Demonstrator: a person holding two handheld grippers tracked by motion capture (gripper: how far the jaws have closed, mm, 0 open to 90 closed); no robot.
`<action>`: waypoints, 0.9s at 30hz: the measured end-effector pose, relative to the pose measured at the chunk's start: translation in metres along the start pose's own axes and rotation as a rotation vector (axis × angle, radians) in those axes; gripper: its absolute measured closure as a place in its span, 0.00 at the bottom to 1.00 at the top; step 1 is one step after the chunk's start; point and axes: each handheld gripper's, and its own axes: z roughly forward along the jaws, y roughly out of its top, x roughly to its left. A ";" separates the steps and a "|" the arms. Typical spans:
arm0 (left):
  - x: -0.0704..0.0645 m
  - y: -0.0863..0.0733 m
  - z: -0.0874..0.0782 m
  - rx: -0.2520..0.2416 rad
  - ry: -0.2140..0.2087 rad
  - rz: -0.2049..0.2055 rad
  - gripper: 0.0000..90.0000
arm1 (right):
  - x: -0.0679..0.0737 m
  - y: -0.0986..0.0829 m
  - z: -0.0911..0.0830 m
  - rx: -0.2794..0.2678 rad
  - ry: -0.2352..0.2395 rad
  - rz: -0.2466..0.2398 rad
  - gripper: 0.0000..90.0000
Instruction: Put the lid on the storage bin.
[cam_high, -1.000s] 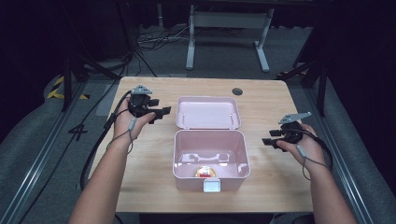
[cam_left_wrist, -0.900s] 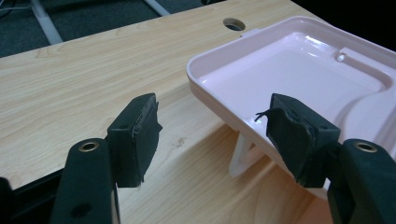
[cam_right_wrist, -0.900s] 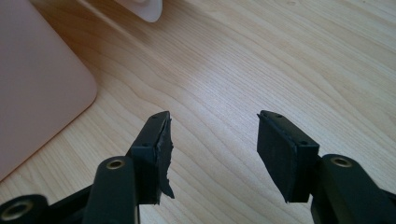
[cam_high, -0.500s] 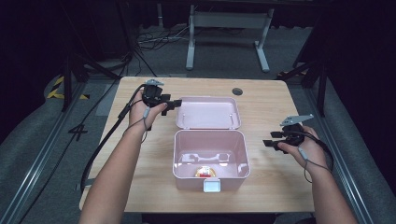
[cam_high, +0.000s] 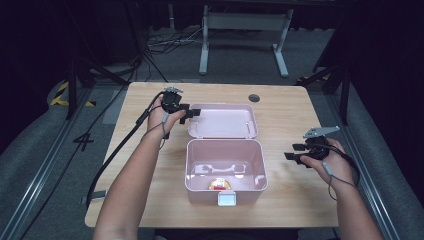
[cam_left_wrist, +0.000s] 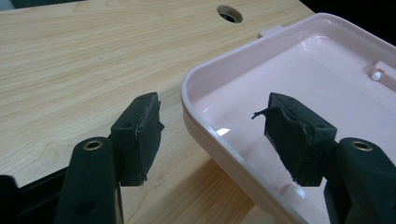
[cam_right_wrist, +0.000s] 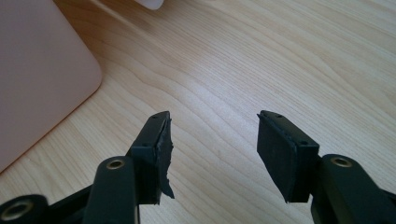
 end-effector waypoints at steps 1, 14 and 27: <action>0.002 0.000 0.002 0.001 -0.010 -0.011 0.41 | 0.000 0.000 0.000 0.000 0.000 0.001 0.51; 0.002 0.001 0.017 0.047 -0.087 -0.041 0.49 | 0.003 -0.004 -0.004 -0.006 0.007 0.006 0.51; -0.001 0.012 0.003 -0.016 -0.046 -0.041 0.70 | 0.005 -0.002 -0.006 -0.023 0.011 0.002 0.52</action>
